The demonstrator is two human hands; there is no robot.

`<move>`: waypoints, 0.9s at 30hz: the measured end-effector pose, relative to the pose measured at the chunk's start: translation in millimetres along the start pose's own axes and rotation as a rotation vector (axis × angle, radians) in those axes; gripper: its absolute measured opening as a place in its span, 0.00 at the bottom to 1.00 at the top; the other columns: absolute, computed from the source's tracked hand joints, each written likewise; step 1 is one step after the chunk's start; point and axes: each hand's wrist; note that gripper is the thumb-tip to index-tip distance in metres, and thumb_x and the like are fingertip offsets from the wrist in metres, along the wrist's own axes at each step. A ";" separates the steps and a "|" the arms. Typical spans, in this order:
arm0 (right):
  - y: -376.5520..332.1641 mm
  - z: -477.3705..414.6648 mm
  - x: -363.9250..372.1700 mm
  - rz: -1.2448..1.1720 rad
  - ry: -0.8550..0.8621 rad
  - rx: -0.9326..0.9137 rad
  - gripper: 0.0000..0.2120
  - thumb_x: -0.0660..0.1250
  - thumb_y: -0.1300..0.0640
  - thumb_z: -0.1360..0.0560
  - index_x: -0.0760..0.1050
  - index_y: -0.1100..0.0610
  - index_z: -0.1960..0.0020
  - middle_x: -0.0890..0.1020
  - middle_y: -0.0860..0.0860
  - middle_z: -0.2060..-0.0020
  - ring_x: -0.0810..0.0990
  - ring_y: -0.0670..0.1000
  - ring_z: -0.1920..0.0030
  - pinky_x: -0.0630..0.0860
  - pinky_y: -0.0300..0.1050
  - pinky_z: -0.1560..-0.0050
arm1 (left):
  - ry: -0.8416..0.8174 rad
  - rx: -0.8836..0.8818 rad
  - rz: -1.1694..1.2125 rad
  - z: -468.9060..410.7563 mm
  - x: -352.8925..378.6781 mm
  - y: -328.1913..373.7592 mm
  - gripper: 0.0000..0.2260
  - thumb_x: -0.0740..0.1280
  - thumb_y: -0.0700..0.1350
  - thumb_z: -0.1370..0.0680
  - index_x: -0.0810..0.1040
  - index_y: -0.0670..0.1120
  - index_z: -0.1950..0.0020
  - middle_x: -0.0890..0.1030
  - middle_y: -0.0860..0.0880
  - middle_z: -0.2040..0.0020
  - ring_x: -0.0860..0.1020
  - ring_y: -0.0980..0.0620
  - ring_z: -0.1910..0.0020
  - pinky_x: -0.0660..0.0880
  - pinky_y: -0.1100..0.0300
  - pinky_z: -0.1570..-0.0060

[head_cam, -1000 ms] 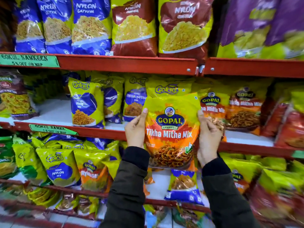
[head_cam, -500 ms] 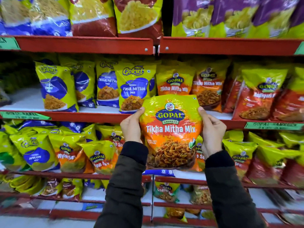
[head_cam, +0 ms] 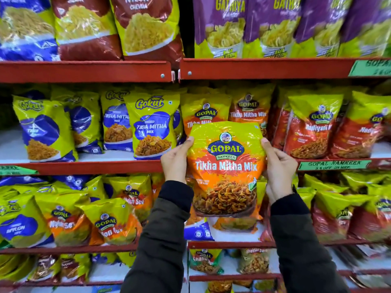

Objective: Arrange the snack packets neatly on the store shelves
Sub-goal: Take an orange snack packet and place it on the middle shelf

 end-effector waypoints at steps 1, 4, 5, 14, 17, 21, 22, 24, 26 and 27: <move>-5.2 -13.7 -2.0 0.011 0.011 -0.024 0.13 0.76 0.49 0.29 0.83 0.59 0.63 0.81 0.55 0.62 0.76 0.52 0.60 0.78 0.48 0.52 | -0.035 0.020 -0.029 -3.9 13.6 2.4 0.11 0.77 0.47 0.29 0.85 0.49 0.72 0.85 0.42 0.58 0.82 0.45 0.54 0.79 0.48 0.47; -20.3 -58.9 -5.5 0.032 0.045 -0.085 0.13 0.76 0.47 0.30 0.82 0.55 0.66 0.81 0.54 0.67 0.76 0.53 0.62 0.77 0.49 0.57 | -0.087 0.079 -0.073 -25.4 56.4 3.9 0.06 0.77 0.51 0.29 0.88 0.51 0.64 0.84 0.44 0.58 0.82 0.47 0.53 0.78 0.50 0.48; -23.1 -74.4 -6.9 0.043 0.066 -0.114 0.15 0.77 0.45 0.31 0.80 0.54 0.68 0.77 0.54 0.68 0.72 0.54 0.62 0.73 0.52 0.58 | -0.090 0.096 -0.090 -36.1 69.5 1.1 0.16 0.78 0.56 0.32 0.85 0.45 0.54 0.82 0.45 0.59 0.79 0.49 0.55 0.76 0.52 0.50; -27.0 -182.2 4.9 0.151 0.159 -0.247 0.31 0.73 0.52 0.26 0.63 0.53 0.83 0.55 0.40 0.82 0.52 0.46 0.73 0.57 0.39 0.71 | -0.098 0.107 -0.115 -107.9 158.1 -17.9 0.17 0.77 0.51 0.28 0.86 0.40 0.47 0.86 0.47 0.54 0.81 0.56 0.55 0.79 0.53 0.40; -14.1 -206.0 3.5 0.190 0.245 -0.182 0.31 0.75 0.52 0.28 0.64 0.51 0.84 0.58 0.40 0.85 0.57 0.44 0.74 0.61 0.42 0.67 | -0.083 0.091 -0.158 -124.6 168.3 -33.8 0.15 0.77 0.52 0.29 0.86 0.42 0.50 0.87 0.44 0.53 0.82 0.52 0.57 0.80 0.43 0.40; 3.3 -226.9 -0.4 0.241 0.286 -0.164 0.17 0.76 0.51 0.29 0.72 0.51 0.72 0.75 0.41 0.75 0.74 0.49 0.65 0.69 0.40 0.53 | -0.065 0.093 -0.249 -138.7 176.2 -50.0 0.08 0.77 0.51 0.29 0.84 0.48 0.59 0.85 0.43 0.58 0.81 0.52 0.63 0.82 0.43 0.44; 6.9 -229.5 -0.6 0.262 0.288 -0.155 0.15 0.75 0.50 0.28 0.74 0.52 0.69 0.79 0.47 0.69 0.76 0.51 0.60 0.69 0.40 0.51 | -0.067 0.094 -0.280 -141.3 177.2 -51.5 0.08 0.77 0.51 0.28 0.85 0.47 0.58 0.86 0.41 0.57 0.80 0.50 0.63 0.82 0.45 0.44; 13.8 -230.8 -1.0 0.310 0.266 -0.105 0.12 0.73 0.49 0.27 0.81 0.58 0.61 0.83 0.56 0.55 0.77 0.49 0.52 0.68 0.41 0.49 | -0.090 0.115 -0.319 -144.1 177.0 -54.8 0.14 0.75 0.50 0.26 0.84 0.41 0.48 0.87 0.37 0.51 0.82 0.46 0.59 0.81 0.54 0.48; 16.9 -223.7 -0.5 0.364 0.221 -0.097 0.20 0.69 0.47 0.23 0.83 0.64 0.48 0.83 0.59 0.43 0.77 0.50 0.44 0.71 0.44 0.45 | -0.133 0.151 -0.317 -141.9 173.4 -56.8 0.18 0.74 0.48 0.25 0.81 0.39 0.39 0.86 0.38 0.45 0.83 0.47 0.52 0.77 0.63 0.52; 16.2 -217.4 0.0 0.411 0.206 -0.108 0.24 0.66 0.44 0.23 0.82 0.65 0.45 0.83 0.58 0.44 0.78 0.51 0.43 0.72 0.46 0.43 | -0.153 0.179 -0.308 -140.1 170.7 -57.3 0.19 0.74 0.46 0.25 0.79 0.40 0.36 0.85 0.39 0.42 0.83 0.49 0.49 0.76 0.70 0.53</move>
Point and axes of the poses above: each hand's wrist, its own z-axis away from the middle knuckle, its own x-axis out of the palm, y = z × x
